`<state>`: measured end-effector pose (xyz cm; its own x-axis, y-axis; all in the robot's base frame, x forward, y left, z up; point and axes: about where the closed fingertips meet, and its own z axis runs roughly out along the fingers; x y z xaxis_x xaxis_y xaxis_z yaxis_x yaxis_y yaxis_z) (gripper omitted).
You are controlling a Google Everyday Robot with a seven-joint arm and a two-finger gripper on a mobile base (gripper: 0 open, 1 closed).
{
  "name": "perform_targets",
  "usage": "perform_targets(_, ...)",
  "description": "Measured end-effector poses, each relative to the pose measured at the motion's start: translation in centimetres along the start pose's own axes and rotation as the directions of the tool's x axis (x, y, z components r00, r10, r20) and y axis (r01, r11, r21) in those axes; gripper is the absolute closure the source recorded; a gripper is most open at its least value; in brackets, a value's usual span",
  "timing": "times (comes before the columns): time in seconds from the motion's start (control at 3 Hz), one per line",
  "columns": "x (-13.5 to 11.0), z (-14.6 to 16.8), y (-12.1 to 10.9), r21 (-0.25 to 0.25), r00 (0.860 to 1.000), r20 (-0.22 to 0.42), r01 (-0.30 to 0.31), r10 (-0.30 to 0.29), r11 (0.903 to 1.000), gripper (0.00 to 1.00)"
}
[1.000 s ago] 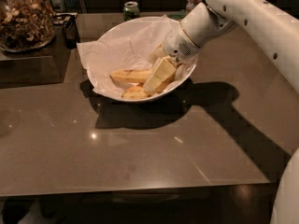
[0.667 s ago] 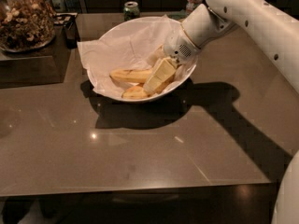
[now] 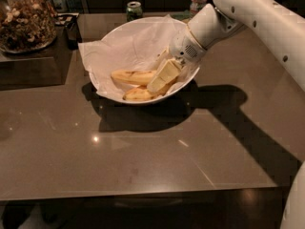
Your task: Pick banana from white bowl
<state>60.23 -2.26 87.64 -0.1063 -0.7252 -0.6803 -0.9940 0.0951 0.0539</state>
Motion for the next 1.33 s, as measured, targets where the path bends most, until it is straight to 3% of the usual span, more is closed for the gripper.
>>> perform_targets(0.33,-0.1,-0.9,0.3,0.03,1.0,0.011,0.017,-0.017,0.9994,1.0)
perform_targets(1.0,-1.2,-3.2,1.6,0.074,0.996,0.045,0.076,-0.079,0.9944,1.0)
perform_targets(1.33,-2.7,-5.2,3.7,0.054,0.983,0.095,0.154,-0.158,0.9866,1.0)
